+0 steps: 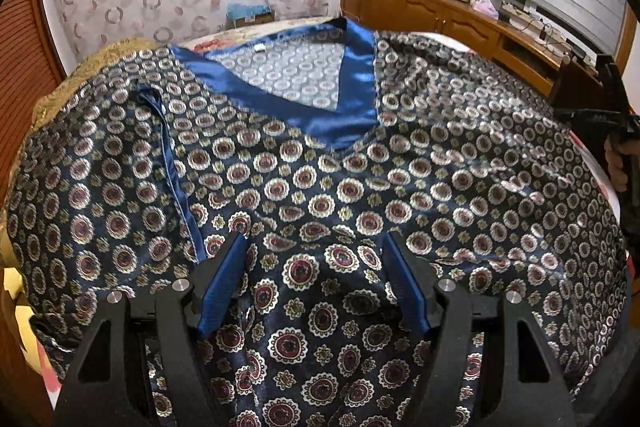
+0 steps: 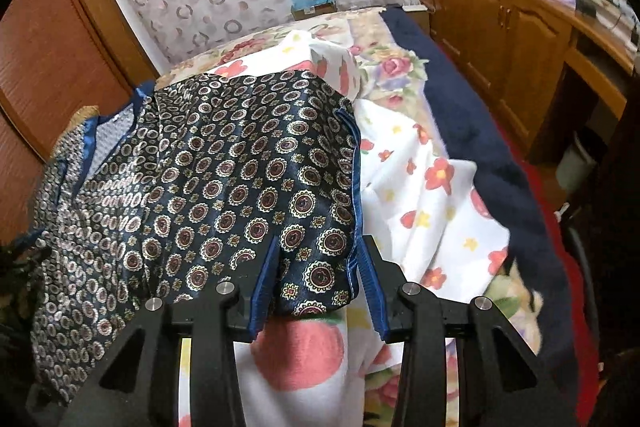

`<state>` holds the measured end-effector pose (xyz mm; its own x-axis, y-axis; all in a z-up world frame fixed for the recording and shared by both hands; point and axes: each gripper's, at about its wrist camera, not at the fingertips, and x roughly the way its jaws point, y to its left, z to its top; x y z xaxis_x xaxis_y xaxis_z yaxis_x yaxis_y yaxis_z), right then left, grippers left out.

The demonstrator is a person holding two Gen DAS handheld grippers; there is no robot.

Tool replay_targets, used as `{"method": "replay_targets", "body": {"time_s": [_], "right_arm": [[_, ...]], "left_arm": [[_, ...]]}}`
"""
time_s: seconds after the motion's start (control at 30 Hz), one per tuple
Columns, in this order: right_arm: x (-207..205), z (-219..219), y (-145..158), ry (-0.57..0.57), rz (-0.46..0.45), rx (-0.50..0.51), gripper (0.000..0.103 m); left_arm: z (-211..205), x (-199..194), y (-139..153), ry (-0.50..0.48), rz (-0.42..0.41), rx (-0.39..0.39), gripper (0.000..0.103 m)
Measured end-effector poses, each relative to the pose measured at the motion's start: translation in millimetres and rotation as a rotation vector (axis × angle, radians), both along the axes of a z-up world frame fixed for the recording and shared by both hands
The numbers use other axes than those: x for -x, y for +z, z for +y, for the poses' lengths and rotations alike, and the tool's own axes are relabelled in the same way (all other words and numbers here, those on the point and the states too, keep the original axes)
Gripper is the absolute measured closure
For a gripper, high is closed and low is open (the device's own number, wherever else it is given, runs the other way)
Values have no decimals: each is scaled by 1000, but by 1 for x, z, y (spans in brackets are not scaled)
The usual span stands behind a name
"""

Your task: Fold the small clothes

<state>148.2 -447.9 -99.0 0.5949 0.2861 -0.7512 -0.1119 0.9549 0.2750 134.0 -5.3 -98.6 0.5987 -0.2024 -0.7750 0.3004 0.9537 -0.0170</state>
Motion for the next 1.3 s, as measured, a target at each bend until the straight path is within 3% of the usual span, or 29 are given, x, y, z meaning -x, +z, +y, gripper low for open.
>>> {"method": "replay_targets", "body": {"time_s": [0.1,0.2,0.27,0.47,0.63,0.83,1.07,1.13,1.23,1.3], "right_arm": [[0,-3,-1,10,15,-34,66],[-3,-6,-1,28,6,-44,86],[-2,-5,1,32,-13,-23,92],[10,9,27,22,-119,65,94],[13,32,59,69,-206,76,94],[12,89,82,202,-276,60,94],[16,164,53,402,-232,46,93],[16,169,41,414,-200,55,87],[16,165,31,401,-172,72,69],[10,161,30,371,-169,80,68]], "left_arm": [[-2,-1,-3,0,15,-9,27],[-2,-1,-5,3,23,-14,19],[-3,-2,-6,0,28,-16,15],[-5,-4,-9,-3,44,-22,3],[-7,-5,-9,-6,47,-24,1],[-7,-4,-9,-6,47,-22,0],[-8,-5,-10,-7,47,-22,0],[-8,-5,-10,-7,47,-22,0],[-8,-5,-10,-7,47,-22,0],[-8,-5,-10,-7,47,-22,0]]}}
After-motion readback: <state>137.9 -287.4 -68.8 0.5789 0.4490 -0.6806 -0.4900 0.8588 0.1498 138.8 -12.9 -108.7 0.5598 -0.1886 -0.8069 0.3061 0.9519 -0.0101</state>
